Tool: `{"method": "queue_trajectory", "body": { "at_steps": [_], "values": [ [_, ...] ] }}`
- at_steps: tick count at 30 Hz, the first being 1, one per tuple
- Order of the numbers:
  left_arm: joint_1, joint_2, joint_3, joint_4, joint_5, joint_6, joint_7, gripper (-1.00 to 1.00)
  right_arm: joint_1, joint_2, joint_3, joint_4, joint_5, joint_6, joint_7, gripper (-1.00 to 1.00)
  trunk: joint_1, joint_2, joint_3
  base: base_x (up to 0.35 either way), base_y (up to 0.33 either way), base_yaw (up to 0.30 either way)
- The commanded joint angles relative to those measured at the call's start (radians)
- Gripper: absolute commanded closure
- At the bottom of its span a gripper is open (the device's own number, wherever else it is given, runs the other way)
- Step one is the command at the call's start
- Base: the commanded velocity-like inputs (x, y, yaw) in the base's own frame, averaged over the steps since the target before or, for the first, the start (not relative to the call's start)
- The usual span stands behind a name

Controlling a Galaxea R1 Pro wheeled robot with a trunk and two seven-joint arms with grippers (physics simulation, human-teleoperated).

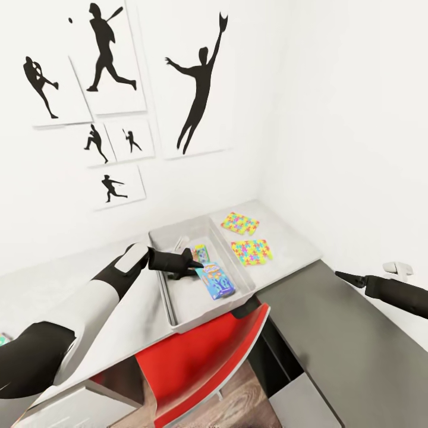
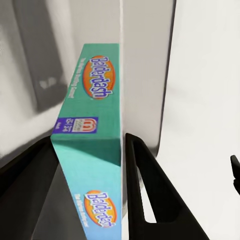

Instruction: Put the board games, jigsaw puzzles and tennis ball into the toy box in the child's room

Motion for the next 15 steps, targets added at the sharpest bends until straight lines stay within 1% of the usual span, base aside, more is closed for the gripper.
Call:
{"method": "queue_trajectory", "body": {
  "at_steps": [1, 15],
  "values": [
    [-0.001, 0.002, -0.006, -0.001, 0.006, 0.0, 0.0, 1.0, -0.001, 0.0, -0.001, 0.0, -0.005, 0.008, -0.001, -1.0, 0.0, -0.002, -0.003, 0.0, 0.0, 0.0],
    [0.001, 0.005, -0.006, 0.0, 0.006, 0.0, 0.0, 1.0, -0.001, 0.0, -0.001, 0.0, -0.005, 0.008, 0.0, -1.0, 0.0, -0.002, -0.011, 0.0, 0.0, 0.0]
  ]
}}
